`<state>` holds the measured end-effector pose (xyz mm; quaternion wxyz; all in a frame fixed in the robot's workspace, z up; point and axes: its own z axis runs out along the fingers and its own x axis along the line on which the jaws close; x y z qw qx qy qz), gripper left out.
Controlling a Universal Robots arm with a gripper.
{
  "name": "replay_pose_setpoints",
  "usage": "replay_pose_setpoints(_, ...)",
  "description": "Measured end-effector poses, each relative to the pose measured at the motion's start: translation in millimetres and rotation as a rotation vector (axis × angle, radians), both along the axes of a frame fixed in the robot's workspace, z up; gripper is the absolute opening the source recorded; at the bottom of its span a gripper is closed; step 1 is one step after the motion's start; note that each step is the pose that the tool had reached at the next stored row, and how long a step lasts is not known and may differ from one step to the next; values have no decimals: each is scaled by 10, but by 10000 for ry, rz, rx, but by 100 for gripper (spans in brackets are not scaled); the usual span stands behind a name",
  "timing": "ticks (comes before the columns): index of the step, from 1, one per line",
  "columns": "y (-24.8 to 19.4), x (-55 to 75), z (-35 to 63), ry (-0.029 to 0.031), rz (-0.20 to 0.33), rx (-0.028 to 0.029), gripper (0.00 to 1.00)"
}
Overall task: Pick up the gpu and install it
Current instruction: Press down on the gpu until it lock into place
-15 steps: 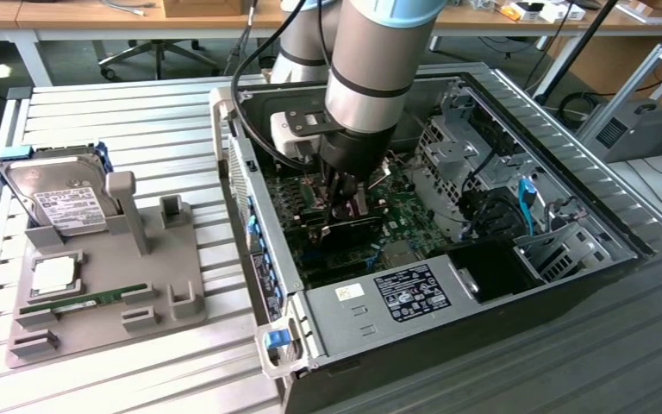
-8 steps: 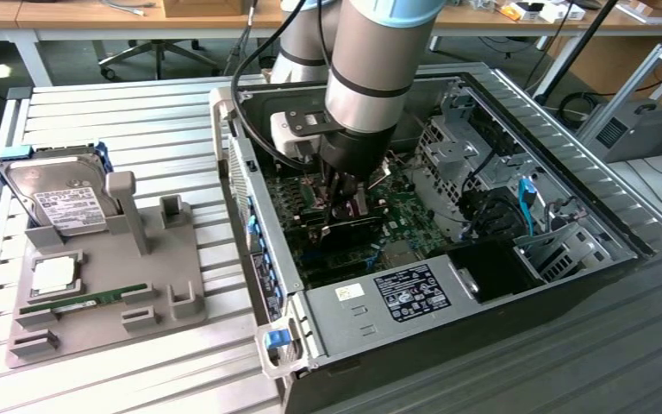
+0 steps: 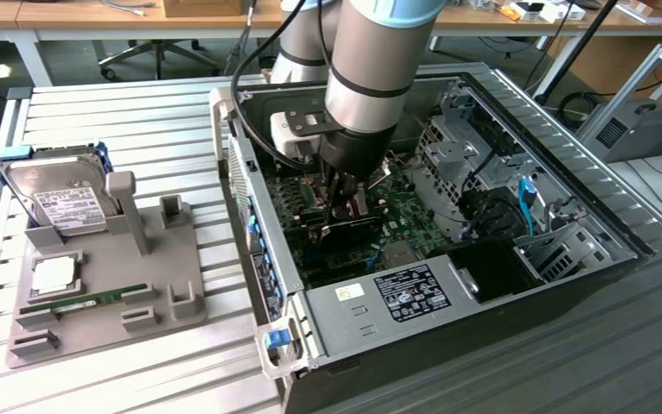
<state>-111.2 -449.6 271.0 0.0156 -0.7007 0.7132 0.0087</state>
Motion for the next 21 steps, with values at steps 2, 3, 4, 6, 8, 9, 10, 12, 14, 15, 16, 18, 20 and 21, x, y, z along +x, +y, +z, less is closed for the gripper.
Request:
replay_pose_setpoints(2, 0, 0, 32, 3, 0, -7, 11)
replay_pose_setpoints(3, -1, 0, 57, 5, 0, -10, 11)
replay_pose_setpoints(4, -1, 0, 84, 4, 0, -10, 11)
replay_pose_setpoints(6, -1, 0, 132, 6, 0, -13, 11)
replay_pose_setpoints(8, -1, 0, 161, 5, 1, -15, 11)
replay_pose_setpoints(9, -1, 0, 169, 5, 0, -16, 11)
replay_pose_setpoints(10, -1, 0, 179, 5, 1, -17, 11)
replay_pose_setpoints(12, -1, 0, 179, 4, 1, -17, 11)
replay_pose_setpoints(14, -1, 0, 180, 5, 1, -20, 11)
replay_pose_setpoints(15, -1, 6, 182, 7, 0, -22, 11)
replay_pose_setpoints(16, -1, 14, 181, 6, 0, -21, 11)
replay_pose_setpoints(18, -1, 34, 181, 5, 0, -20, 11)
replay_pose_setpoints(20, -1, 44, 180, 5, 0, -19, 11)
replay_pose_setpoints(21, -1, 44, 180, 5, -1, -19, 11)
